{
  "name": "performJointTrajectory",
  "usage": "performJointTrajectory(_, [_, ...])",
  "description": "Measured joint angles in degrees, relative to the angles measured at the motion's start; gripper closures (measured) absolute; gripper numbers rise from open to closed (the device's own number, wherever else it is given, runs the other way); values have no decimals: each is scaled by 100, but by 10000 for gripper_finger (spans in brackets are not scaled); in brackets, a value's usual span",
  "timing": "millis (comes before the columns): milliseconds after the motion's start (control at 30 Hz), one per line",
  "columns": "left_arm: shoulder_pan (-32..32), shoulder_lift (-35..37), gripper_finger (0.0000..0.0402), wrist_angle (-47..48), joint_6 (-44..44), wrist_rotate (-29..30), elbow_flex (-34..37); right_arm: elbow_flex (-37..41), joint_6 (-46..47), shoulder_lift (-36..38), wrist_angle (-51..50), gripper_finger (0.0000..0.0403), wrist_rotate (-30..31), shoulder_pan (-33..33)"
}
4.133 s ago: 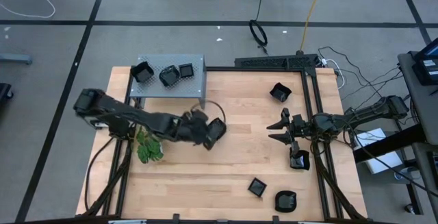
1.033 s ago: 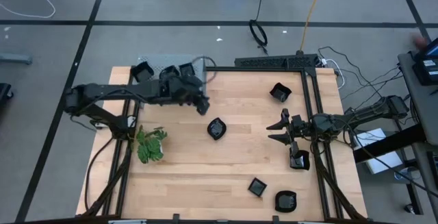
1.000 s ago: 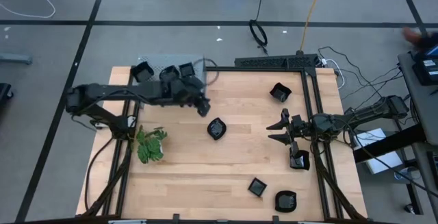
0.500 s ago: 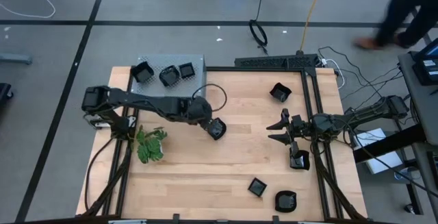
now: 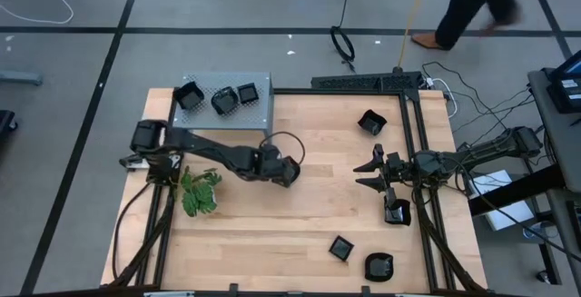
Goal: Pick & Place Mini shaped plates
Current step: Stack the leaf shaped plate on top of the leaf plate on the shelf
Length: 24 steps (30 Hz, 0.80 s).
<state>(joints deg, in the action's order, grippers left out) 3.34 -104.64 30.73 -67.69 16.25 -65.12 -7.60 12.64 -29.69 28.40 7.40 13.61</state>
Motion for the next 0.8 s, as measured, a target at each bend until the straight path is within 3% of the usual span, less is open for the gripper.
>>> performJointTrajectory(600, [54,-478,215,-256,-275,64,-2,0,-1,-1,0,261,0,0])
performJointTrajectory(800, [54,-489,269,-427,-104,31,0,0,-2,-2,0,261,2,0])
